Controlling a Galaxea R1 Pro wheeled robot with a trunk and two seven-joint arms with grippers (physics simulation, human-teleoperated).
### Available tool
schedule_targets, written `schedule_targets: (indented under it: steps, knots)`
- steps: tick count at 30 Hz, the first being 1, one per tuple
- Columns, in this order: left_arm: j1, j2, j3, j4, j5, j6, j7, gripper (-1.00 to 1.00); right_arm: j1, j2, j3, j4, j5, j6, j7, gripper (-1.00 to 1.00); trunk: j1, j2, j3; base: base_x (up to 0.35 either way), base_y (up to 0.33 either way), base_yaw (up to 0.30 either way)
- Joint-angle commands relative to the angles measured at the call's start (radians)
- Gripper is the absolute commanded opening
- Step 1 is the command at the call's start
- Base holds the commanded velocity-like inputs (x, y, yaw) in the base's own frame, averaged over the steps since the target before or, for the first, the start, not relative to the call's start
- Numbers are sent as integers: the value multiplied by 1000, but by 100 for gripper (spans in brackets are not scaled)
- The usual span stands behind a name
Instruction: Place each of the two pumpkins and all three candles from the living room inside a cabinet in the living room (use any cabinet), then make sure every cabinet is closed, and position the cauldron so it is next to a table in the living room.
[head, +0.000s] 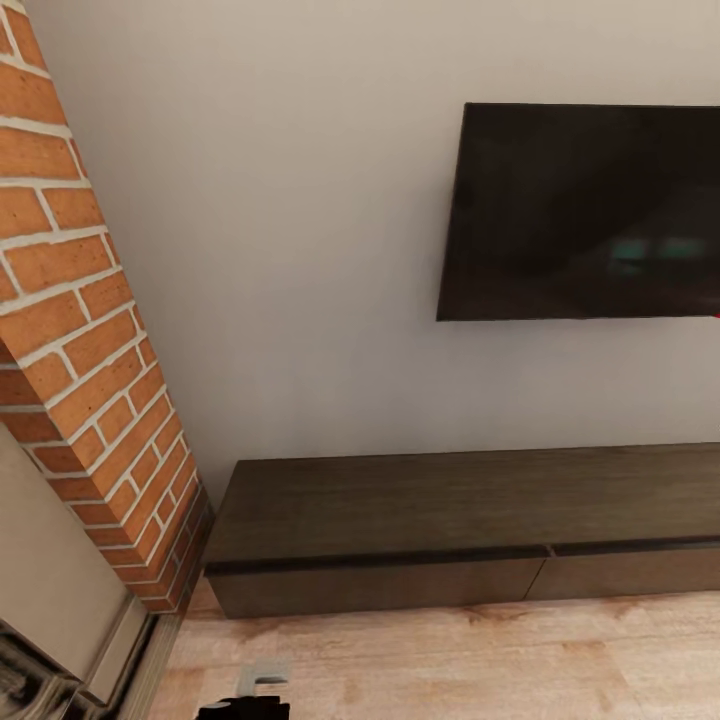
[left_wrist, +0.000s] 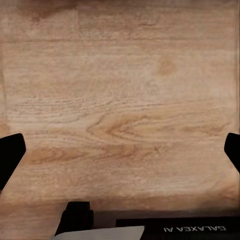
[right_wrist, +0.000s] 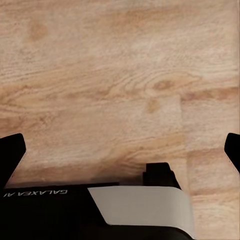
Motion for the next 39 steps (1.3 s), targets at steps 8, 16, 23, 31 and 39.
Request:
schedule_targets:
  steps: [8,16,23,31,39]
  knots:
    - [-27,-1,-1,-19,6,-13,-12,100,-8,1,-1,-13,-10,-46,-2,100,0,-1,-1,0,0,0]
    - [-24,58,1,-160,30,181,-520,100,-45,-2,0,-16,-144,-64,7,100,0,-1,-1,0,0,0]
    - [-26,158,-1,-365,31,431,-955,100,-52,-5,-1,-20,-212,-68,24,100,0,-1,-1,0,0,0]
    - [-62,171,-4,-437,32,561,-1085,100,-52,-12,-4,-19,-459,-81,263,100,0,-1,-1,0,0,0]
    - [-186,163,-1,-442,42,647,-1102,100,-53,-54,-5,-2,-740,-180,384,100,0,-1,-1,0,0,0]
